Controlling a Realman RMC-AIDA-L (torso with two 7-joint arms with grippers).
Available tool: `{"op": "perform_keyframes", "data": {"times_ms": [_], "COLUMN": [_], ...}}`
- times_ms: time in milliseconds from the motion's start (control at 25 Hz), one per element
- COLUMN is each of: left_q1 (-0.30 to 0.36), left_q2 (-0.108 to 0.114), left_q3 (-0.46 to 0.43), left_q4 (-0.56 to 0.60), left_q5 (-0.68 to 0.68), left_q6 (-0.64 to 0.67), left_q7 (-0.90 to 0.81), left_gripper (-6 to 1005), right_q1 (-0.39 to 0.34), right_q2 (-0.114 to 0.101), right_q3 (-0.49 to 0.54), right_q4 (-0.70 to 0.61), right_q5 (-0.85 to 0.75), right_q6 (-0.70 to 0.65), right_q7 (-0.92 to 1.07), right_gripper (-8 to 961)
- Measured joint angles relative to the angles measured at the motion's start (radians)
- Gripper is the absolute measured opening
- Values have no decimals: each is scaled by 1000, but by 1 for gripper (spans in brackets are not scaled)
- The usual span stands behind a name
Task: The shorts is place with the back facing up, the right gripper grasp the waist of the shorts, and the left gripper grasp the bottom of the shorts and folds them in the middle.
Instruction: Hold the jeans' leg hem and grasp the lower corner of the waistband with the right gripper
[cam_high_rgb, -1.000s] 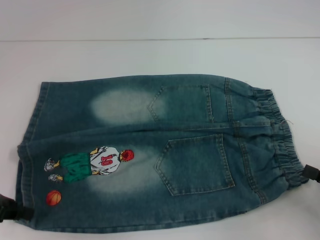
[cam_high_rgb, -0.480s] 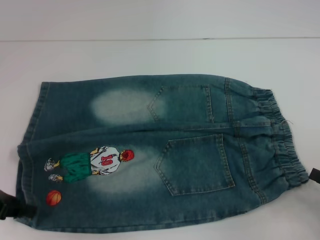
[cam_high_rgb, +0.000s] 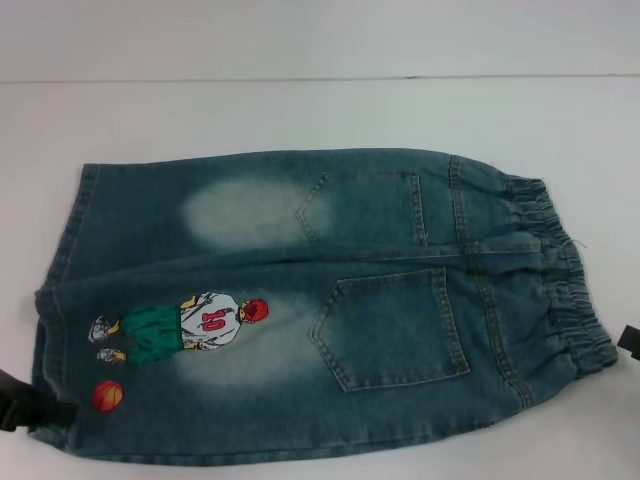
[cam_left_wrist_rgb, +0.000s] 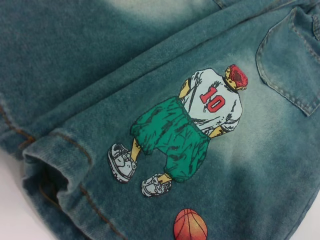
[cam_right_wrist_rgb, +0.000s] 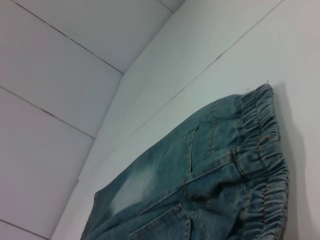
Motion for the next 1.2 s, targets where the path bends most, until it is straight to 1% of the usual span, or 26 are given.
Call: {"op": "perform_keyframes", "data": {"times_ms": [280, 600, 880, 1200], "left_q1": [-12, -15, -19, -27], "left_q2": [2, 4, 5, 9], "left_q3": [9, 10, 11, 12], "left_q4": [0, 0, 0, 0], "left_q5": [0, 0, 0, 0], "left_q6": [-4, -8, -12, -12], "left_q7": [-6, -7, -8, -9], "left_gripper": [91, 92, 91, 92], "right_q1": [39, 54, 74, 76], "right_q2": [-4, -4, 0, 10], "right_q3": [-5, -8, -23, -37], "right_q4": [11, 12, 22, 23], "right_q5": [0, 0, -2, -3], "right_q6": [29, 58, 75, 71], "right_q7": [29, 53, 61, 61], "right_gripper": [912, 911, 912, 911]}}
